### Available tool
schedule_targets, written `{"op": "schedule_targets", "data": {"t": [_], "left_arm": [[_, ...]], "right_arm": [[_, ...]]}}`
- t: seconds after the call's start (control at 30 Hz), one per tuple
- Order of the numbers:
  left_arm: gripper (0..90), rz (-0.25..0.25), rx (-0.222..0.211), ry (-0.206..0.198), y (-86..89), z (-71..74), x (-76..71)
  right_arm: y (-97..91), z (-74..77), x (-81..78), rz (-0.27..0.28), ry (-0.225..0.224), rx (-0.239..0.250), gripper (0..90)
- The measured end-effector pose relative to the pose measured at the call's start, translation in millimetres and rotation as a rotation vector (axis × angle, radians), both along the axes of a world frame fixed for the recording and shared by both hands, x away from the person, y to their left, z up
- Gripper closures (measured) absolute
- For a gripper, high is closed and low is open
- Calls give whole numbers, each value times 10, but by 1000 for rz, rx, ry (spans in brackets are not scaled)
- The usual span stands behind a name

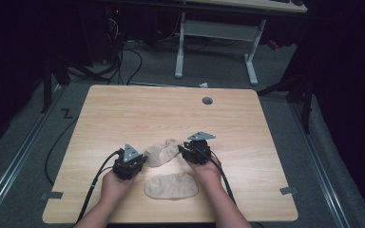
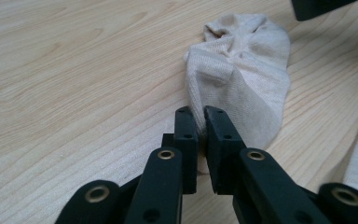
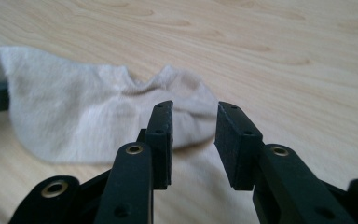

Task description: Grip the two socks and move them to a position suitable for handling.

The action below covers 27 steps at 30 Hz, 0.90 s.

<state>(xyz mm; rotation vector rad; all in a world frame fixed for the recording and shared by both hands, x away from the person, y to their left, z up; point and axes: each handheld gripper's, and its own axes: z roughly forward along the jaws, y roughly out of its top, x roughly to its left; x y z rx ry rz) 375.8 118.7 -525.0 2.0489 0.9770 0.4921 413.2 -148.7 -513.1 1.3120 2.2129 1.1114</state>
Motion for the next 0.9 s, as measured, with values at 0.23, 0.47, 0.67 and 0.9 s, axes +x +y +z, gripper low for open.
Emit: {"op": "schedule_targets", "data": {"t": [0.23,0.47,0.67,0.9], "left_arm": [[829,1,9,-2,8,1,-4],[853,8,-1,-11,24,15,-28],[858,6,-34,-26,27,79,-74],[859,12,-47,-46,27,151,-118]], "right_arm": [[108,-150,263,-48,62,-52,617],[99,-112,111,10,36,-77,859],[-10,14,-157,14,-47,-62,864],[-56,140,-324,32,-96,-27,864]]}}
